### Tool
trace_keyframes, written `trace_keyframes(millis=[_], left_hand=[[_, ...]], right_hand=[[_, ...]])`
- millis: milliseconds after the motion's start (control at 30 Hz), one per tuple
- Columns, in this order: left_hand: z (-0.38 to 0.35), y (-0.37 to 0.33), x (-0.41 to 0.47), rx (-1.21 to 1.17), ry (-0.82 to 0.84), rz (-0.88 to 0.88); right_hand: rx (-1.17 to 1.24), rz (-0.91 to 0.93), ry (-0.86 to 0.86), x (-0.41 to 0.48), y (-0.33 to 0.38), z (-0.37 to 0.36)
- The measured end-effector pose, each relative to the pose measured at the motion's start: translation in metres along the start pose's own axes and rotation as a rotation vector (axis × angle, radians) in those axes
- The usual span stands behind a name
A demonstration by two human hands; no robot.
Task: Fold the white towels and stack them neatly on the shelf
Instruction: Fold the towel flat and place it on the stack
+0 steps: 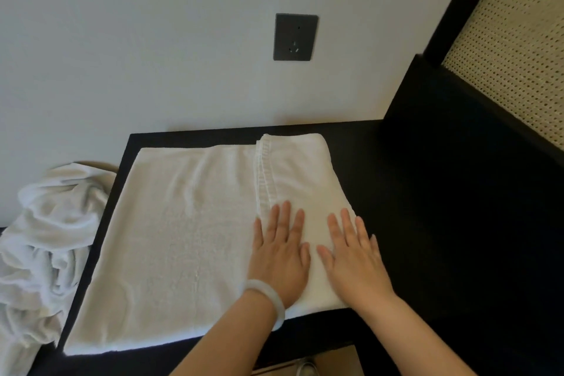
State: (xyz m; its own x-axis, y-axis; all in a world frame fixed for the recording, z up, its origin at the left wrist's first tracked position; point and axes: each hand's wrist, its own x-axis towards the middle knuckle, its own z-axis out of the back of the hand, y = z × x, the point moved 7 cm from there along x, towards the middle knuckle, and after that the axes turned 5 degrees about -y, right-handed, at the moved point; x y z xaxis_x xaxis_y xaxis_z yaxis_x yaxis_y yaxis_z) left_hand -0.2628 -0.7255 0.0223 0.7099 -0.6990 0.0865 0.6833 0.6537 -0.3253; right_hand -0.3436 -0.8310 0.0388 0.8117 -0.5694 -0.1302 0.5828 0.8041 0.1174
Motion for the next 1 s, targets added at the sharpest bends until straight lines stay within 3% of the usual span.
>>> trace_keyframes(millis=[67,200,400,600,767,1000], left_hand=[[-0.004,0.003,0.000,-0.025,-0.012,0.002],[-0.005,0.003,-0.001,0.022,-0.068,-0.006],[-0.005,0.005,0.001,0.073,-0.108,-0.011],[-0.007,0.005,0.001,0.056,-0.099,0.000],[-0.006,0.005,0.001,0.055,-0.088,0.003],[-0.007,0.004,0.001,0.074,-0.081,0.007]], right_hand=[[-0.002,0.028,-0.003,0.012,0.003,0.014],[0.096,0.141,-0.166,0.063,0.016,0.047],[0.035,0.199,0.015,0.131,0.026,0.013],[-0.057,0.190,-0.213,0.156,0.043,0.049],[-0.015,0.189,-0.006,0.178,0.038,0.018],[0.037,0.137,0.011,0.197,0.038,0.019]])
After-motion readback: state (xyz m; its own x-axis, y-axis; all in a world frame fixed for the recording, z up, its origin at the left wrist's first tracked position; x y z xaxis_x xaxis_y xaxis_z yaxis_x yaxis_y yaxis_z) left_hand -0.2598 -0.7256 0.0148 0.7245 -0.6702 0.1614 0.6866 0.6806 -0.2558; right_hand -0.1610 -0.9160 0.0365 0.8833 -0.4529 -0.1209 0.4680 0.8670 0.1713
